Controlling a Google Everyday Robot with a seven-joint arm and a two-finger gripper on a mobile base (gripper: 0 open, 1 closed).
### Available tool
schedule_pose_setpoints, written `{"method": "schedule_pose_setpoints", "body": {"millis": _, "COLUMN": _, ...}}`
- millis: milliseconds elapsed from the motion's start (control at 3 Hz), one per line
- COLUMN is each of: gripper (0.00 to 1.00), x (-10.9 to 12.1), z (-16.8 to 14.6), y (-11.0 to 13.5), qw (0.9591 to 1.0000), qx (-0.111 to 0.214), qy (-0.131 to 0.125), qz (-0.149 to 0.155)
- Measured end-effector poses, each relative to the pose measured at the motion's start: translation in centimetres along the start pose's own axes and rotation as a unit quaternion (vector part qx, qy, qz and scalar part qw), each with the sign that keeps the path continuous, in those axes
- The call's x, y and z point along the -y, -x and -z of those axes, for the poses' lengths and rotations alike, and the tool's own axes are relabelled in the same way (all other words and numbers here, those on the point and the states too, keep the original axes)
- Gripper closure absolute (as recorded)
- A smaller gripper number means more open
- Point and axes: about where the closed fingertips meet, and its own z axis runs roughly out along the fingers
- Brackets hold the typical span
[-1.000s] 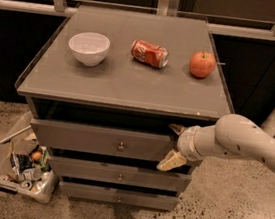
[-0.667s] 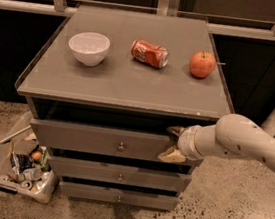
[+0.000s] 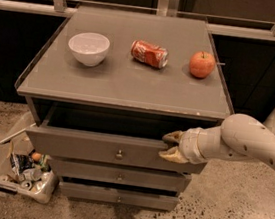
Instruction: Open top drawer
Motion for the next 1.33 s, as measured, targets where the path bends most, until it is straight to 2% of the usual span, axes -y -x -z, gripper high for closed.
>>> {"method": "schedule_pose_setpoints", "body": {"millis": 333, "gripper": 1.00, "x": -2.02, "z": 0.97, "y": 0.28, "qw": 0.9999, "qx": 0.006, "qy": 0.016, "qz": 0.004}}
{"method": "schedule_pose_setpoints", "body": {"millis": 667, "gripper": 1.00, "x": -2.12, "z": 1.08, "y": 0.25, "qw": 0.9999, "qx": 0.006, "qy": 0.016, "qz": 0.003}}
{"method": "schedule_pose_setpoints", "body": {"millis": 1000, "gripper": 0.81, "x": -2.13, "z": 1.08, "y": 0.26, "qw": 0.9999, "qx": 0.006, "qy": 0.016, "qz": 0.003}}
{"method": "schedule_pose_setpoints", "body": {"millis": 1333, "gripper": 0.58, "x": -2.13, "z": 1.07, "y": 0.26, "qw": 0.9999, "qx": 0.006, "qy": 0.016, "qz": 0.003}}
